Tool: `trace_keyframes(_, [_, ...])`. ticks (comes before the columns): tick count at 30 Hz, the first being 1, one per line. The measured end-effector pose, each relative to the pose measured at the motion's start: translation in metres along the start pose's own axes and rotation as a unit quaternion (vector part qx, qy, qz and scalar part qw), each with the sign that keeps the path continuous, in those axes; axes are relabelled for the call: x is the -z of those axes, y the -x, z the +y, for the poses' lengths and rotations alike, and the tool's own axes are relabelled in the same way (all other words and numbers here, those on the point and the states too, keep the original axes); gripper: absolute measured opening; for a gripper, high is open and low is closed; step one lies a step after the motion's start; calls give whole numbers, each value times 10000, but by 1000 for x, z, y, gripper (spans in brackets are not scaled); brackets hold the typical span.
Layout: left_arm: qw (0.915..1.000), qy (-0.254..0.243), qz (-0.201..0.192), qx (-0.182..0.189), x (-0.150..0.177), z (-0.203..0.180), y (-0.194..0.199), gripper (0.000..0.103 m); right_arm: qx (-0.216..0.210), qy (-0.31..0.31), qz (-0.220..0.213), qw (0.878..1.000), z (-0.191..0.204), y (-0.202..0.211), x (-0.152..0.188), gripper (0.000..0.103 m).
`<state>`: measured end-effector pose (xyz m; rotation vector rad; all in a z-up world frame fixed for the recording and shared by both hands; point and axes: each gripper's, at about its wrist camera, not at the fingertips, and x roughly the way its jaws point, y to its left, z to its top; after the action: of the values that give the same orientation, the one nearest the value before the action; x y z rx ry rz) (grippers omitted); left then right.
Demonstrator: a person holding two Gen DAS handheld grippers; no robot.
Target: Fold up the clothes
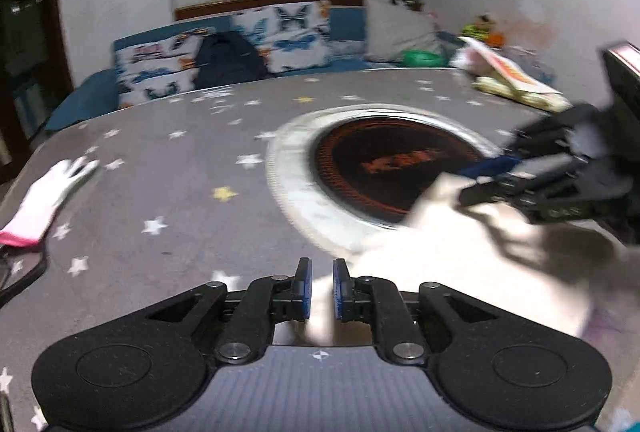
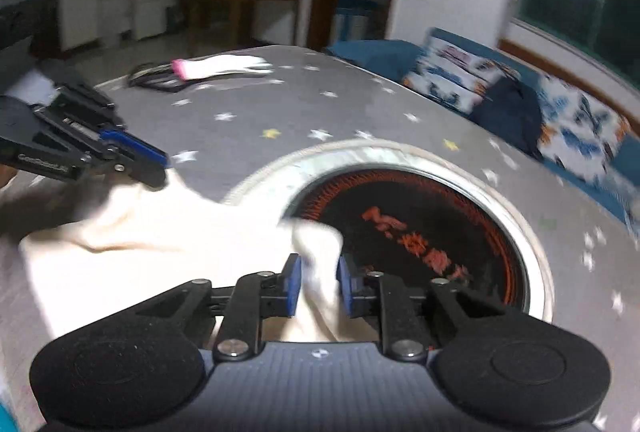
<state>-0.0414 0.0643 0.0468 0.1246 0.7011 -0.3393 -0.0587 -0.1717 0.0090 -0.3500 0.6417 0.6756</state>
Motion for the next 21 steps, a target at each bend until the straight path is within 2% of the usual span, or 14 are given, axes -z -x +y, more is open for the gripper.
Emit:
trace_keyframes(1, [9999,64,5,-104,0,5,-1,12,55,-120,-38,9999,-2,0,3,23])
trace_keyframes(4, [9988,406,-14,-275,3,22,4,12,111,-383,-239,9989,-4,18,13,39])
trace_keyframes(7, [9979,532,-191,-327,6,22,23,13,204,-482,-363,9980,-4,46,31,38])
trace_keyframes(10, [9977,522,-393,193,11,3,47,13,184,-714,-255,9969,-8,58,43,37])
trace_keyframes(13, [9959,481,-374,667,15,-18,53,13,245,-959,-149,9950,-13,60,59,37])
trace_keyframes(17, [9970,319,-175,690,20,-34,38,14,262,-1402,-125,9897,-25,54,68,34])
trace_keyframes(21, [9989,403,68,208,28,-19,18,14,398,-1396,-45,9894,-28,56,68,33])
